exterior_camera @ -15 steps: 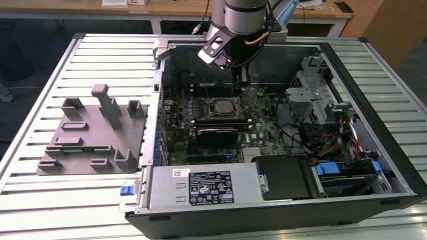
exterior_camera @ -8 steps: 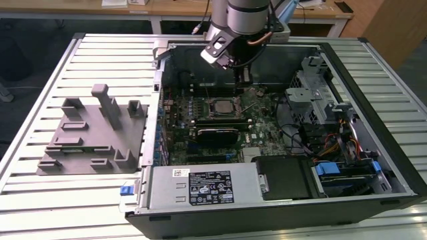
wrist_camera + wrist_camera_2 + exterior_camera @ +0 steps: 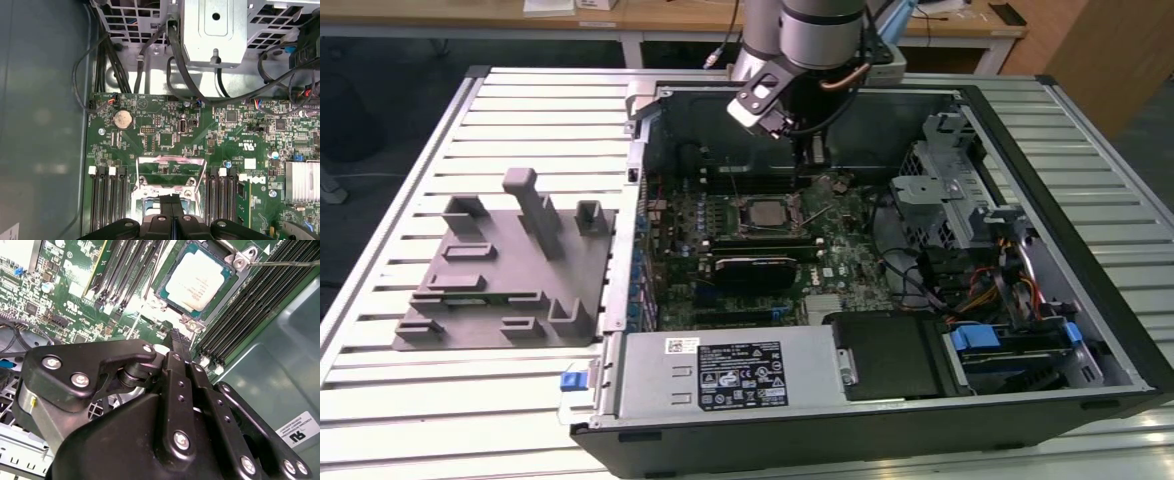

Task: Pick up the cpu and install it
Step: 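Close the cpu cover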

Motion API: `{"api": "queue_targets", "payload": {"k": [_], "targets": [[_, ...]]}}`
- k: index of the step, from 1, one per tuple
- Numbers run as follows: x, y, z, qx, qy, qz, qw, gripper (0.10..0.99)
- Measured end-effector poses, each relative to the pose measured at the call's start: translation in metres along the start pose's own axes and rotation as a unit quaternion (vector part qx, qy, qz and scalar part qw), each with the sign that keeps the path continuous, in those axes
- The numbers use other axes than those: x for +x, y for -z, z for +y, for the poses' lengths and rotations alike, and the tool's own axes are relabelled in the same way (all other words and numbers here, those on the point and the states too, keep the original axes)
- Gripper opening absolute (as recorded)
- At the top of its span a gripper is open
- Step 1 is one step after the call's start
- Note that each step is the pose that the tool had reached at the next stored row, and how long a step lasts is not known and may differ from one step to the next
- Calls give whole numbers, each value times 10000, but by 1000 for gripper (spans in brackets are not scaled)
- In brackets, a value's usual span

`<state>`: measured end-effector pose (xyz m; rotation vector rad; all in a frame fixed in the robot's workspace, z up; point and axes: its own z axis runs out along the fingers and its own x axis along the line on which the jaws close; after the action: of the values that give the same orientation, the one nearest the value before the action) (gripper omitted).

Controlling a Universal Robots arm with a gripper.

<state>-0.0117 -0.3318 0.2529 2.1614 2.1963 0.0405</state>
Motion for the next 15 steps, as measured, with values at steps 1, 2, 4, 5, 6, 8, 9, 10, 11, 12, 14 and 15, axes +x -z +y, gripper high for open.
{"api": "queue_targets", "payload": {"k": [1, 2, 4, 5, 6, 8, 9, 10, 11, 12, 14, 15], "targets": [[0, -1, 8, 0, 0, 0, 10000, 106], [0, -1, 15, 0, 0, 0, 10000, 106], [0, -2, 31, 0, 0, 0, 10000, 106], [-1, -3, 39, 0, 0, 0, 10000, 106], [-1, -3, 47, 0, 0, 0, 10000, 106], [-1, -4, 64, 0, 0, 0, 10000, 106], [-1, -5, 72, 0, -1, 0, 10000, 106], [-1, -5, 82, 0, 0, 0, 10000, 106], [-1, -6, 92, 0, 0, 0, 10000, 106], [-2, -6, 104, 0, 0, 0, 10000, 106], [-2, -8, 127, 0, 0, 0, 10000, 106], [-2, -8, 136, 0, 0, 0, 10000, 106]]}}
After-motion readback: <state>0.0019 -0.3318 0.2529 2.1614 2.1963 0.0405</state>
